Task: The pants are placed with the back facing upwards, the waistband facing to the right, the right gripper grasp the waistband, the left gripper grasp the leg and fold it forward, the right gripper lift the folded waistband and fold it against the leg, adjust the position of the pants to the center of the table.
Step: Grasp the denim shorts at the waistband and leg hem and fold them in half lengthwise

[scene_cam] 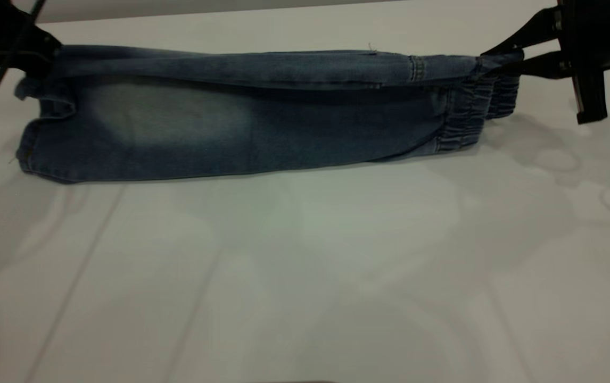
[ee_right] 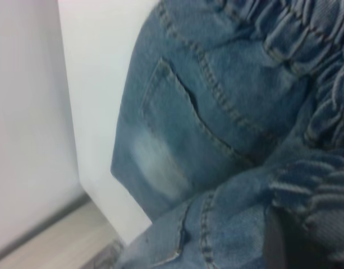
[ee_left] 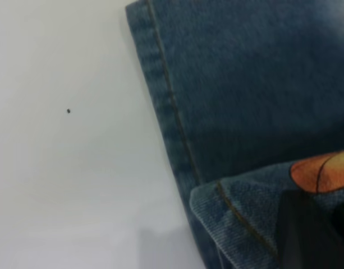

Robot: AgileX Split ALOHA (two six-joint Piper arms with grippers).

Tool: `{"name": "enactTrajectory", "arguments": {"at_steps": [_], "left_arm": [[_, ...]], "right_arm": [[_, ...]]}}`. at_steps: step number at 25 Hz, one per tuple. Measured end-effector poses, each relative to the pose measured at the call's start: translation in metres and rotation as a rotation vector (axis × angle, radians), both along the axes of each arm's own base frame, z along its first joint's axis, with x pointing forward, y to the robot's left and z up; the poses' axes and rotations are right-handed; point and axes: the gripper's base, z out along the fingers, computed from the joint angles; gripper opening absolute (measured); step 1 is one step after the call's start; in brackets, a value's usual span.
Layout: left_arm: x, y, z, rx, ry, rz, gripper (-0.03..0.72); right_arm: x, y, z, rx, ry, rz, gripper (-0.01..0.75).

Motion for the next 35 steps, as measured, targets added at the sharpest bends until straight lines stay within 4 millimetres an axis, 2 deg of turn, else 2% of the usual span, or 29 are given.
{"name": "enactTrajectory", "arguments": {"at_steps": [4, 13, 17, 21, 24, 27, 33, 35], "left_arm": [[0.011, -0.001, -0.005, -0.019, -0.003, 0.021, 0.029], [0.022, -0.003, 0.000, -0.031, -0.054, 0.034, 0.048], [0.025, -0.003, -0.008, -0.048, -0.069, 0.063, 0.087], [0.033, 0.001, -0.011, -0.107, -0.108, 0.142, 0.171], [0.043, 0.002, -0.008, -0.182, -0.165, 0.224, 0.253], [0.053, 0.002, -0.006, -0.275, -0.206, 0.313, 0.311], [0.056, 0.002, -0.009, -0.333, -0.194, 0.369, 0.339], [0.055, 0.002, -0.011, -0.334, -0.164, 0.374, 0.339]], "right_arm": [[0.010, -0.003, 0.005, -0.015, -0.009, -0.033, 0.046], [0.034, -0.008, 0.008, -0.043, -0.038, -0.069, 0.057], [0.046, -0.002, -0.003, -0.046, -0.031, -0.066, 0.075], [0.064, 0.001, -0.010, -0.044, -0.052, -0.061, 0.109], [0.077, 0.002, -0.012, -0.051, -0.078, -0.059, 0.162], [0.084, 0.002, -0.015, -0.050, -0.089, -0.061, 0.252], [0.085, 0.004, -0.018, -0.046, -0.108, -0.031, 0.489], [0.084, 0.007, -0.015, -0.031, -0.148, 0.016, 0.541]]}}
